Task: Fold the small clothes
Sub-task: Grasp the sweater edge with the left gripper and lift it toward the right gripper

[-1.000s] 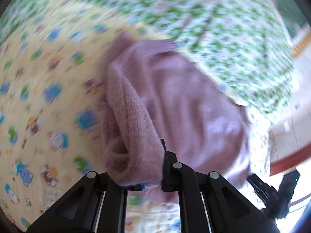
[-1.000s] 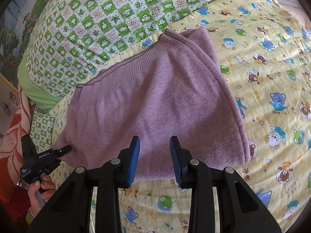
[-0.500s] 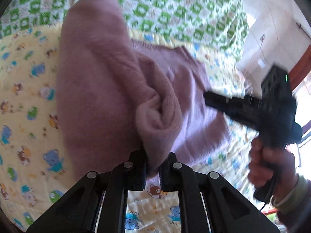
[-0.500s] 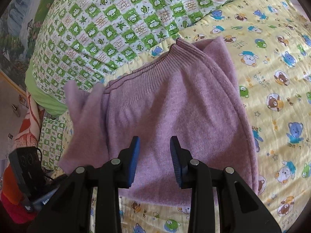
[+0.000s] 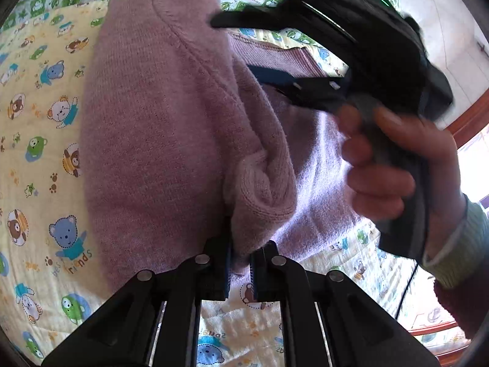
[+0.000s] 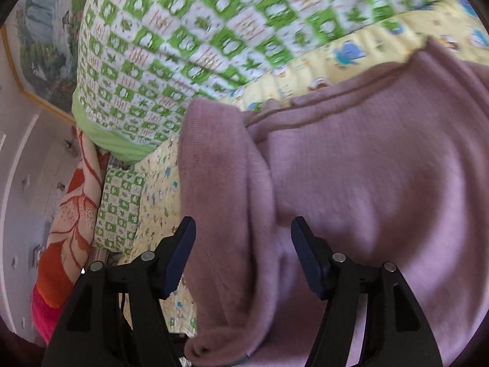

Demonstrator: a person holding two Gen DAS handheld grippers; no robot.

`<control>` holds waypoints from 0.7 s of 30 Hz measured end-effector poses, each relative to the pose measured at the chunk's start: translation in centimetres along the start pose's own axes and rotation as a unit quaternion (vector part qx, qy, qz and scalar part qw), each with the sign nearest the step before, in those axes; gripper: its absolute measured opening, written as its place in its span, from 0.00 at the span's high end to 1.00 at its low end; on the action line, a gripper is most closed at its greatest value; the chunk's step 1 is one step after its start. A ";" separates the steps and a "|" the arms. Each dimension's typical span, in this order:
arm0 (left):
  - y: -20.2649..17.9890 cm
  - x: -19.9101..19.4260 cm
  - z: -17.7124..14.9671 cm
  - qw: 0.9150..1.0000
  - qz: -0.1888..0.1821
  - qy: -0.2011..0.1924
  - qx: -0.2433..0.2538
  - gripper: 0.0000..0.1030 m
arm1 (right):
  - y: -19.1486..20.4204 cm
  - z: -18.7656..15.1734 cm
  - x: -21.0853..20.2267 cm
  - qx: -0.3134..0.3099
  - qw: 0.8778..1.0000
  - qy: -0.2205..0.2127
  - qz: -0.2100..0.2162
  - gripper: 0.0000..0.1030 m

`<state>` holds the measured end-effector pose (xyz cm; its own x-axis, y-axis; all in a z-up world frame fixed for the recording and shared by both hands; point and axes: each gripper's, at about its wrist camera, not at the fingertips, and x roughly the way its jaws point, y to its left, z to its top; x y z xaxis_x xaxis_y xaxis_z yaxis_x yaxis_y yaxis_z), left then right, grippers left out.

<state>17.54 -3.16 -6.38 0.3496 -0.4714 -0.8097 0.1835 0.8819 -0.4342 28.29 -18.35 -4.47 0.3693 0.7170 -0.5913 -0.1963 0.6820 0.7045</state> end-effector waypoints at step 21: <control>-6.1 0.0 1.0 0.996 -0.055 -0.005 0.073 0.93 | 1.1 3.8 -4.3 -0.023 0.998 -0.054 0.001 0.83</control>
<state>17.34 -8.58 -3.35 0.3293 -0.5654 -0.7563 0.3532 0.8165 -0.4567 29.92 -21.26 0.34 0.4638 0.6998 -0.5432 -0.2371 0.6889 0.6850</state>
